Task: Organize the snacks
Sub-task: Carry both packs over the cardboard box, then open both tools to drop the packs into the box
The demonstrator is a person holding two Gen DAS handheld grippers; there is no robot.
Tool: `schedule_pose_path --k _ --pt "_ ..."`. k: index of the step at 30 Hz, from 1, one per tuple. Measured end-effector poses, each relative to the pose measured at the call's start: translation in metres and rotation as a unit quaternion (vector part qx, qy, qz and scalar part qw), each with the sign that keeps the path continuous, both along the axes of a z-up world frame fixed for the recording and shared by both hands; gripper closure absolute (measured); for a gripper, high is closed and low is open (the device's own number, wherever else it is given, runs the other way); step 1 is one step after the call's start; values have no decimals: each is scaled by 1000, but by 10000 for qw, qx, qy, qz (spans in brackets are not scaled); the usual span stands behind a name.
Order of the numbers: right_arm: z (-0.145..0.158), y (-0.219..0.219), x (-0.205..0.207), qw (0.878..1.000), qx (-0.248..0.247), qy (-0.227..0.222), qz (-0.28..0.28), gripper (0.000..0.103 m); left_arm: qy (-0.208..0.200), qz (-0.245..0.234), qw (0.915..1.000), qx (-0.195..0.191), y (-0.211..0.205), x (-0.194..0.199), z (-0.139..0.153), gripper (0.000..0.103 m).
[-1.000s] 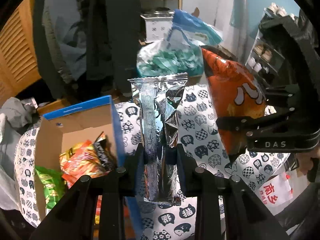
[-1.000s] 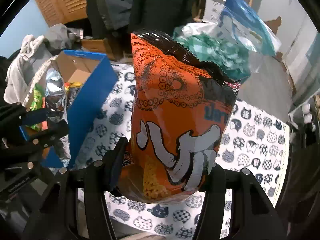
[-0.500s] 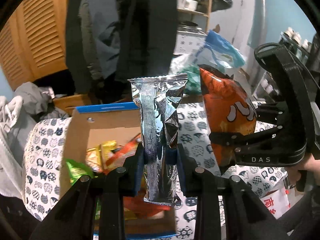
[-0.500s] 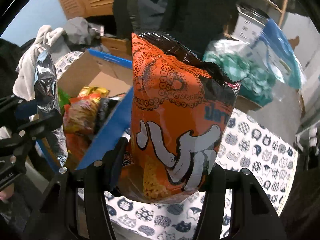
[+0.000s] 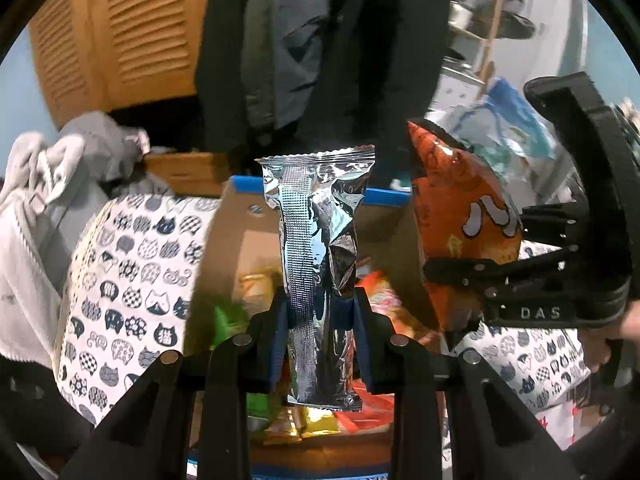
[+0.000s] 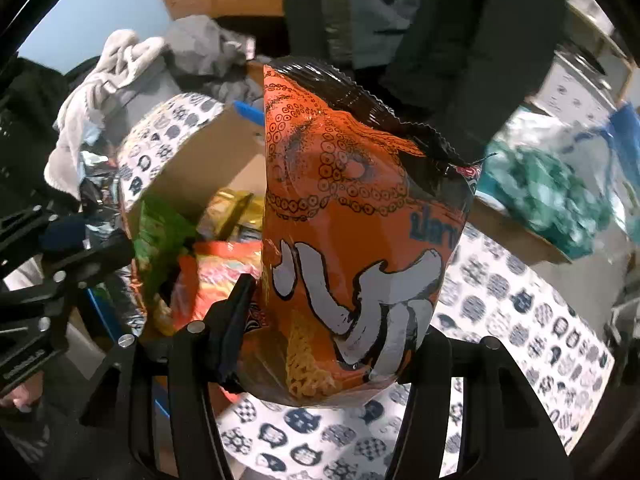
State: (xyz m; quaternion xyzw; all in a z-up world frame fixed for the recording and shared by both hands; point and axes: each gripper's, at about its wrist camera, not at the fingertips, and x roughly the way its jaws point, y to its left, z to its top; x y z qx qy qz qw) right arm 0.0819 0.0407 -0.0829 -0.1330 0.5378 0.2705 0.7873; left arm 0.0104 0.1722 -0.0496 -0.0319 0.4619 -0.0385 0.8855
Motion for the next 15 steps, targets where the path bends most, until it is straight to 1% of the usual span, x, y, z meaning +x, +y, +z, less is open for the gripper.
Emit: schedule_pose_path --k 4,7,9,12,15 --pt "-8 25 9 9997 -150 44 210 47 170 237 9995 -78 15 9 -11 73" --pt "-15 40 16 9991 -239 114 330 47 372 345 9983 -299 25 16 -22 73" --pt "-22 49 20 9985 -328 159 401 47 487 443 9971 -371 30 20 -30 73" --pt "-30 59 24 9977 -391 256 498 47 583 568 9960 -370 34 24 -37 73" --pt "-36 66 27 9965 -382 443 603 45 679 634 9950 -358 36 26 -42 73"
